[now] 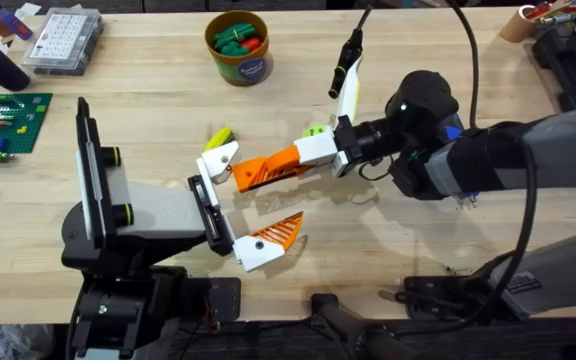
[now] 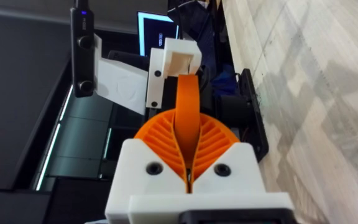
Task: Pick up the gripper from the table and insert it into the empty holder that is missing its gripper. Then pick up a screw, insert it into the mounting hole, and use the screwdriver to tighten it. Finally, clean up the table by picking up the vegetable and placing it into the bucket.
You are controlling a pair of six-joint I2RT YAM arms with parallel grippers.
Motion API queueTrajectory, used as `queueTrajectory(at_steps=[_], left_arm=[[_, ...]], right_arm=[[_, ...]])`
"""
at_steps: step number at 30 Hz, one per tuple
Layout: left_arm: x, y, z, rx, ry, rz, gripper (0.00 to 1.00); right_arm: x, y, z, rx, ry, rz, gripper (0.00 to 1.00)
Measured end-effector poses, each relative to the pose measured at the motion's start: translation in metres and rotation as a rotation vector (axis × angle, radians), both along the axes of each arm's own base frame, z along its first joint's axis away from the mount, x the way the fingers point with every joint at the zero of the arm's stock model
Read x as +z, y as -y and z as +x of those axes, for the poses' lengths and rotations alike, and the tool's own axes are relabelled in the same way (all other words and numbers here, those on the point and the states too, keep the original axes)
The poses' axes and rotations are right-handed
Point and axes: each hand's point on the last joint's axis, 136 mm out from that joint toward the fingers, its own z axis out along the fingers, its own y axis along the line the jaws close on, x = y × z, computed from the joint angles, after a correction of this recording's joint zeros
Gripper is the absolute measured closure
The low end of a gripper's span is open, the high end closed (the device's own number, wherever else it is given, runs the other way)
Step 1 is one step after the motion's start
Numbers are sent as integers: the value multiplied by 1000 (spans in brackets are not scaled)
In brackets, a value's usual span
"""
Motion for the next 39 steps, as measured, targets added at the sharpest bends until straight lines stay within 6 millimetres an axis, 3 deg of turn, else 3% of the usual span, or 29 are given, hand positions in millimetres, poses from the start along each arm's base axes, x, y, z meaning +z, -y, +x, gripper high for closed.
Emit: queueTrajectory(at_steps=[28, 39], left_arm=[[-2, -1, 1, 8, -16, 1, 14], [-2, -1, 1, 8, -16, 1, 14]], right_arm=[[3, 7, -4, 43, -154, -35, 983], [15, 5, -1, 48, -119, -9, 983]])
